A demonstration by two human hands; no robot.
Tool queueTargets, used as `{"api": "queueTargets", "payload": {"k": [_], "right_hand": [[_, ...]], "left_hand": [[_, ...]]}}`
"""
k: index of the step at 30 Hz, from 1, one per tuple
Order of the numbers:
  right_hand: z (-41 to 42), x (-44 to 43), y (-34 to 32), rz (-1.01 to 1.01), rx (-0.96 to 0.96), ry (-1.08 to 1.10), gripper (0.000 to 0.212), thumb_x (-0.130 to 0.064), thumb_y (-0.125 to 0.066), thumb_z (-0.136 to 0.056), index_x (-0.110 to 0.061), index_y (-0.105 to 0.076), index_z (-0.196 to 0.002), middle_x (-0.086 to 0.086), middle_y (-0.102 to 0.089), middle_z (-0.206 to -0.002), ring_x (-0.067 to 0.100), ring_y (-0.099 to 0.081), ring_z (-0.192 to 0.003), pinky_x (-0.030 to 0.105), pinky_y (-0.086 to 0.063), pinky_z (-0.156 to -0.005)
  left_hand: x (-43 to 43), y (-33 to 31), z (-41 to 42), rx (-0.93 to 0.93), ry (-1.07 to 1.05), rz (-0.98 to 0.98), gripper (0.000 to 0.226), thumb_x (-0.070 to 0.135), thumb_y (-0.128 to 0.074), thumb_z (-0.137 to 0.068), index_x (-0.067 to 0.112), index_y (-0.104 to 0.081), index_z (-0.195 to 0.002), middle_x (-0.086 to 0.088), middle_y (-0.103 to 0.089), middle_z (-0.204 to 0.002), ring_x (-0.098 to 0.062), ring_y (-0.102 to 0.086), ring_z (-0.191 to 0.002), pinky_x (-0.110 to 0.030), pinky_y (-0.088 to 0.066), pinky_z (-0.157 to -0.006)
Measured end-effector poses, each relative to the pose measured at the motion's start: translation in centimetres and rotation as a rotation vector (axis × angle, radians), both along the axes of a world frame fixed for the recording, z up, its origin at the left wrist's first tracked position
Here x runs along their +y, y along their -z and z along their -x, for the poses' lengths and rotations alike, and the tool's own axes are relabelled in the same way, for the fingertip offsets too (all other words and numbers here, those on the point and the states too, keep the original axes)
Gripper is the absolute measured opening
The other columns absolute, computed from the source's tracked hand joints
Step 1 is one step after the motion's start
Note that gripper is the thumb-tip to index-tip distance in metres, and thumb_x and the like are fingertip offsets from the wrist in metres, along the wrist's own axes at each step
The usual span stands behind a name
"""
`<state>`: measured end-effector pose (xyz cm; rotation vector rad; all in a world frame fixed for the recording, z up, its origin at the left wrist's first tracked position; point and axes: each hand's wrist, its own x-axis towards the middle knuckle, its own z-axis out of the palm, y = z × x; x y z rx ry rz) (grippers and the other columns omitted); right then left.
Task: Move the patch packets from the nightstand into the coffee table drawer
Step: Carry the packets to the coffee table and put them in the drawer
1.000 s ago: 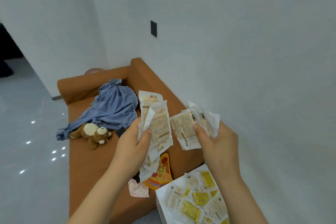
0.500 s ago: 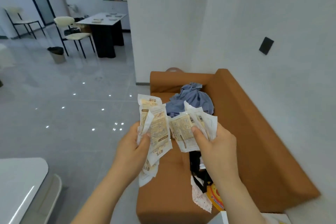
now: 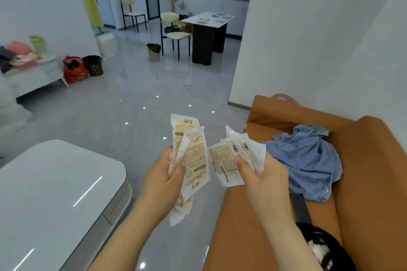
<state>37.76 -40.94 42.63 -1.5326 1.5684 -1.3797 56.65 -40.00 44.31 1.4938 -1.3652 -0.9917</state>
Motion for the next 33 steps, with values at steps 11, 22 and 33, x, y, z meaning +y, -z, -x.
{"api": "queueTargets", "payload": {"k": [11,22,33], "right_hand": [[-5.1,-13.3,-0.7,0.015,-0.006,-0.211,0.02,-0.021,-0.064,-0.089,-0.028,-0.065,-0.108,-0.018,-0.068,-0.093,-0.007,-0.065,-0.09,0.011,-0.053,-0.064],[-14.1,-24.7,-0.7,0.002,0.054,-0.288,0.02,-0.021,-0.064,-0.089,-0.031,-0.066,-0.107,-0.025,-0.065,-0.09,-0.004,-0.067,-0.082,0.01,-0.053,-0.063],[-25.6,-35.6,-1.2,-0.035,0.028,-0.291,0.023,-0.021,-0.064,-0.089,-0.023,-0.068,-0.112,-0.015,-0.07,-0.097,0.002,-0.068,-0.086,0.013,-0.056,-0.067]], "left_hand": [[-9.3,-0.7,-4.6,-0.027,-0.188,-0.007,0.029,0.025,-0.043,-0.099,0.053,-0.046,-0.094,0.03,-0.06,-0.089,0.017,-0.058,-0.072,-0.002,-0.043,-0.049],[-19.3,0.4,-13.2,-0.025,-0.263,-0.006,0.026,0.025,-0.041,-0.099,0.049,-0.047,-0.106,0.027,-0.06,-0.1,0.008,-0.057,-0.086,-0.01,-0.043,-0.064],[-30.6,-0.3,-24.8,-0.033,-0.241,-0.025,0.026,0.025,-0.039,-0.099,0.048,-0.042,-0.11,0.032,-0.053,-0.098,0.003,-0.056,-0.084,-0.009,-0.04,-0.061]]}}
